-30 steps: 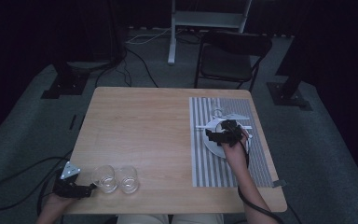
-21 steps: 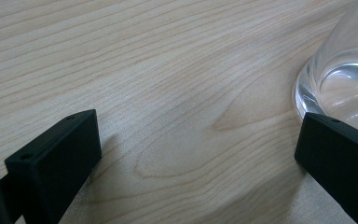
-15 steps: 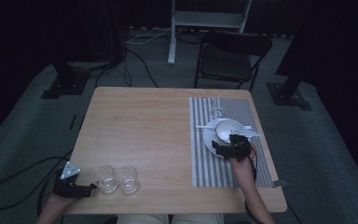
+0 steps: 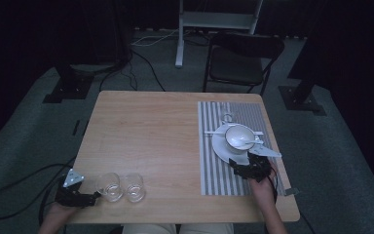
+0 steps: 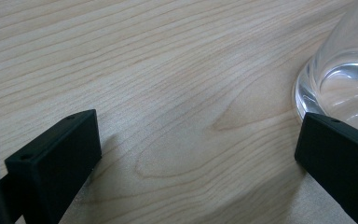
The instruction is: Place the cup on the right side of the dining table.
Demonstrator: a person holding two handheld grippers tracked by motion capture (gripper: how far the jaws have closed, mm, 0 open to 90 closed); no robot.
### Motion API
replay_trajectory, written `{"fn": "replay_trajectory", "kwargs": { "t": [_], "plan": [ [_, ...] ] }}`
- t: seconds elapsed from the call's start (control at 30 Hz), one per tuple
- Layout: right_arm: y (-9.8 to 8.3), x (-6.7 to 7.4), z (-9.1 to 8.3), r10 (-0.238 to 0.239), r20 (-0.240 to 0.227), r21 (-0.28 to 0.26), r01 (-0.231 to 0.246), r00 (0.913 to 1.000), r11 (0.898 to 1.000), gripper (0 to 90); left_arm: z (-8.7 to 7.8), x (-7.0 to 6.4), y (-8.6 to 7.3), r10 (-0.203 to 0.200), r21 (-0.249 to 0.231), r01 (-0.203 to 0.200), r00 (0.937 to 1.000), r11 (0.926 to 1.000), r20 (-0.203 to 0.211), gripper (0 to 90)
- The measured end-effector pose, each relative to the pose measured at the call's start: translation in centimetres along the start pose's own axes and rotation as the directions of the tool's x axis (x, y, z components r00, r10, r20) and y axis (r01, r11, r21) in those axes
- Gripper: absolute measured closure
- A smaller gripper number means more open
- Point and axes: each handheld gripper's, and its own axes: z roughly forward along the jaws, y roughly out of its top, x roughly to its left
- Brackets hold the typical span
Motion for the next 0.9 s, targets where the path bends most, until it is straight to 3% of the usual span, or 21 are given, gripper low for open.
{"fn": "replay_trajectory", "kwargs": {
  "t": [0.13, 0.33, 0.47, 0.63, 0.8, 0.9],
  "plan": [
    [-1.3, -0.3, -0.8, -0.005, -0.004, -0.022, 0.005, 1.0000, 1.000, 12.6, 0.0, 0.0, 0.0, 0.000, 0.000, 0.000, 1.0000, 1.0000, -0.001, 0.6],
    [-3.2, -1.7, -1.9, 0.045, 0.017, -0.020, -0.045, 0.9988, 0.999, 12.6, 0.0, 0.0, 0.0, -0.001, 0.000, 0.001, 1.0000, 1.0000, -0.001, 0.6],
    [-4.2, -2.6, -2.8, 0.075, 0.020, -0.047, -0.074, 0.9970, 0.996, 12.6, 0.0, 0.0, 0.0, -0.001, 0.000, 0.001, 1.0000, 1.0000, -0.001, 0.6],
    [-5.4, -3.2, -3.4, 0.084, 0.062, -0.047, -0.081, 0.9946, 0.996, 12.6, 0.0, 0.0, 0.0, -0.001, 0.000, 0.001, 1.0000, 1.0000, -0.001, 0.6],
    [-6.0, -3.7, -4.4, 0.110, 0.065, -0.062, -0.106, 0.9918, 0.992, 12.7, 0.0, 0.0, 0.0, -0.001, 0.000, 0.001, 1.0000, 1.0000, -0.001, 0.6],
    [-6.6, -4.2, -4.9, 0.128, 0.090, -0.059, -0.123, 0.9877, 0.991, 12.9, 0.0, 0.0, 0.0, -0.001, 0.000, 0.001, 1.0000, 1.0000, -0.001, 0.6]
  ]
}}
